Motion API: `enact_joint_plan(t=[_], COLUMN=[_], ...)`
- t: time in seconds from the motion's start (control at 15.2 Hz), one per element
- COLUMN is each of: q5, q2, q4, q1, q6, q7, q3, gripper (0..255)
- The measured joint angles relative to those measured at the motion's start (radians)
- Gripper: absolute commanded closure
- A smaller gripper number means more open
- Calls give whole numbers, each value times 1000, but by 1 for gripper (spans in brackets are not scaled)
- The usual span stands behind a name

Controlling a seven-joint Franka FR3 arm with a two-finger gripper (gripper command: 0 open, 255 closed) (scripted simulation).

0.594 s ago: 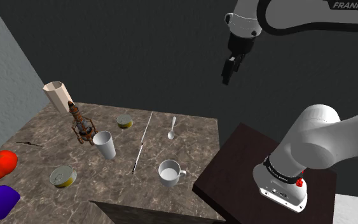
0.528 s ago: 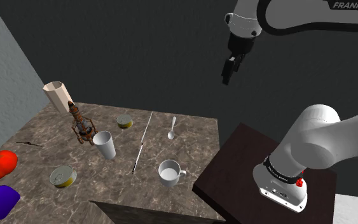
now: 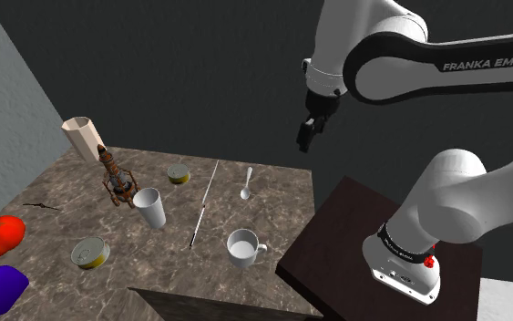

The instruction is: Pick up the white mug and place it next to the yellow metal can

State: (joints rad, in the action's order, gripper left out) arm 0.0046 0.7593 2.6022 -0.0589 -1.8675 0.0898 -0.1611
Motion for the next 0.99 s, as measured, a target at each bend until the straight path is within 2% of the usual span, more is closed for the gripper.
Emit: enact_joint_plan(t=[0.26, 0.66, 0.99], q5=[41, 89, 83], q2=[-64, -222, -394], q4=[63, 92, 100], q1=[-24, -54, -50], q6=[-126, -314, -494], q7=[76, 211, 329], q3=[-63, -178, -273], gripper=[0, 0, 0])
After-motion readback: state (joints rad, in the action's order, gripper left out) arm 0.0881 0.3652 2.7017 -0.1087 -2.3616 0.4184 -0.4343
